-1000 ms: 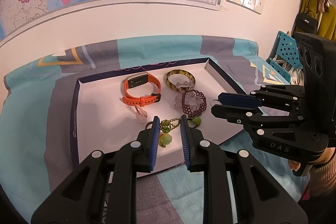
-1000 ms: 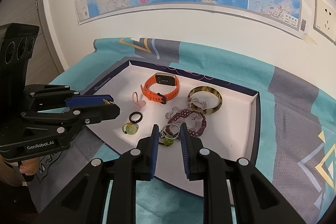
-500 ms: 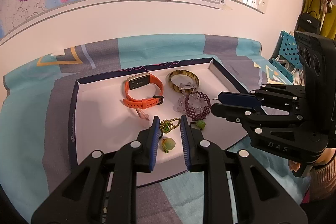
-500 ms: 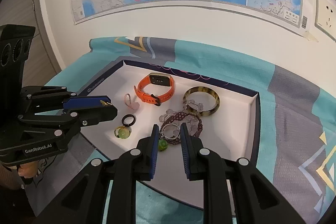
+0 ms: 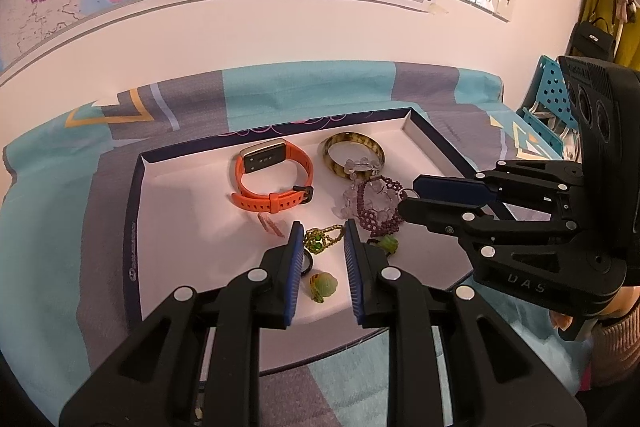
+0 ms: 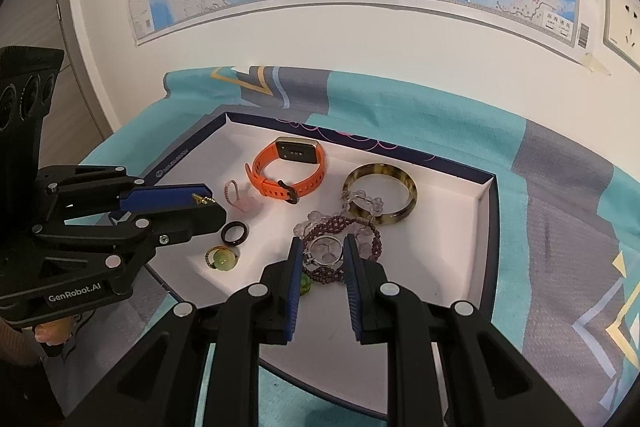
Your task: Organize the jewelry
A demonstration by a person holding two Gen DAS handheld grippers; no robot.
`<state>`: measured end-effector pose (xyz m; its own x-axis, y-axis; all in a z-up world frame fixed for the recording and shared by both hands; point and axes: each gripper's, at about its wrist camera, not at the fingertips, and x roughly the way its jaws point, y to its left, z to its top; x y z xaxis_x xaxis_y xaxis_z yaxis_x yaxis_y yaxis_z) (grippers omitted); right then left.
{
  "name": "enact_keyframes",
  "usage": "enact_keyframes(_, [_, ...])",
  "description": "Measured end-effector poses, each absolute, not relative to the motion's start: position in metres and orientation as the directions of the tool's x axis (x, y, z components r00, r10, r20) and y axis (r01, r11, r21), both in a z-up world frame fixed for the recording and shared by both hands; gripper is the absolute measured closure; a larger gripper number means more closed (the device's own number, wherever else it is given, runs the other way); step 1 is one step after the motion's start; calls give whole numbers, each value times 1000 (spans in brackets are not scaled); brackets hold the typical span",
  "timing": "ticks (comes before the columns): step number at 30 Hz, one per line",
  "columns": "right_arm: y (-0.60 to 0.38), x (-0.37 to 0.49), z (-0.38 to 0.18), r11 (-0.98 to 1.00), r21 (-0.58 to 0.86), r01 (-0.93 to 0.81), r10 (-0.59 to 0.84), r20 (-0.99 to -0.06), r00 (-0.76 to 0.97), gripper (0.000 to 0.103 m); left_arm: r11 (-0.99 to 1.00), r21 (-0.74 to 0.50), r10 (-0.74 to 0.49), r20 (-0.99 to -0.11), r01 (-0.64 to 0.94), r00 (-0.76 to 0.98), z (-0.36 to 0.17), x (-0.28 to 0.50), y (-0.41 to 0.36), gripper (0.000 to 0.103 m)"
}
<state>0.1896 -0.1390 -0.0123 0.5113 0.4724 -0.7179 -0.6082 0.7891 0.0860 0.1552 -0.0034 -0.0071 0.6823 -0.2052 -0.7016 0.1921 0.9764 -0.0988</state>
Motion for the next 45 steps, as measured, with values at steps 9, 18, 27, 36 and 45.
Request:
enact_keyframes(9, [-137,195,-15,794,85,-602,464,-725,509,84,979,-97,-195,-712,181,675,-12,161,-2,82])
enact_keyframes(18, [-135,202,-21,802,85,-591,448,-740,502,84,981,-99,-187,-726,168,662,-19,168,-1,82])
enact_keyframes(27, [-131,203,-26,805,82,-588,440,-748,498,83,981,-127,-190,-748,145,636,-30,175,3,77])
enact_keyframes(36, [-148,172,-6,804,97,-587,477,-694,539,60,988,-95,-151,-700,118,698,-14,139,13,40])
enact_keyframes(45, [-159,120,1,822,24,-569,446,-649,616,10,996,-64,-91,-646,64,758,-4,79,24,6])
